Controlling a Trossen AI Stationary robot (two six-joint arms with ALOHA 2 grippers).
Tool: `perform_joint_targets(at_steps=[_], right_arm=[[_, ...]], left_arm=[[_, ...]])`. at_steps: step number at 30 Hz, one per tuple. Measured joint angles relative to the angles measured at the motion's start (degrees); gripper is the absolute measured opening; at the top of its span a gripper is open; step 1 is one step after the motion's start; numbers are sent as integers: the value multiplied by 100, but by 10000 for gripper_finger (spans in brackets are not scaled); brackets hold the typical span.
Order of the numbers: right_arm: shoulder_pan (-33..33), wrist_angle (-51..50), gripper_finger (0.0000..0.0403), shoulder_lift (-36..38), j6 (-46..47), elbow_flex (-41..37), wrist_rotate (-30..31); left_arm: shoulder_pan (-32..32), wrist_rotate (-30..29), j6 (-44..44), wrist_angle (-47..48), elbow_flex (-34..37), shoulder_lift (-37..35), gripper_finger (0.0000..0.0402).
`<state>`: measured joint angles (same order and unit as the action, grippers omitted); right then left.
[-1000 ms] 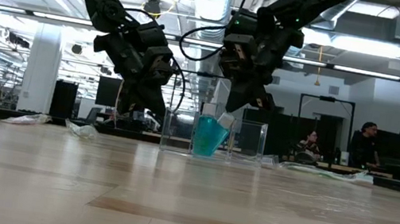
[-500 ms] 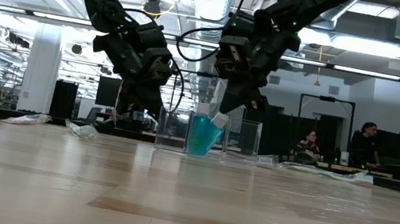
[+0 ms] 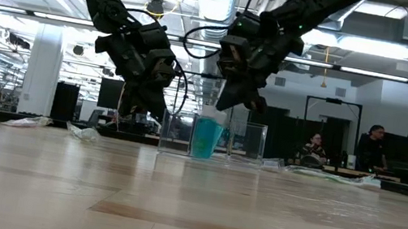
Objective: Pick & Place toothbrushing station
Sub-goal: Adjust the blue mouthwash in the transparent organizer, then put the left green toothbrush into the transparent organizer
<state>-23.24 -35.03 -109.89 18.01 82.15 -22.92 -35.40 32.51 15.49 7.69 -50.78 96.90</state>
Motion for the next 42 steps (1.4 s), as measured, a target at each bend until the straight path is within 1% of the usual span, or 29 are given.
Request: perform_joint_targets(at_steps=[11, 13, 16, 20, 22, 25, 36, 42], right_arm=[[-138, 278, 0, -35, 111, -2, -78], [-135, 463, 0, -184, 186, 68, -170], [-153, 479, 0, -191, 216, 72, -356], [-96, 682, 0, -203, 319, 85, -80], [-129, 497, 0, -204, 343, 195, -80], [-205, 188, 0, -214, 142, 446, -46], [-238, 178, 0, -205, -86, 819, -100], [-321, 189, 17, -205, -369, 1485, -452]], left_arm=[[7, 47, 0, -22, 0, 1, 1], [7, 46, -2, -21, 0, 0, 1], [7, 48, 0, -18, 0, 2, 1], [9, 50, 11, -25, 0, 2, 1], [11, 52, 13, -34, 0, 2, 1], [11, 55, 15, -60, 0, 2, 1], [9, 50, 22, -55, 0, 2, 1], [-26, 51, 2, -180, 0, 2, 1]])
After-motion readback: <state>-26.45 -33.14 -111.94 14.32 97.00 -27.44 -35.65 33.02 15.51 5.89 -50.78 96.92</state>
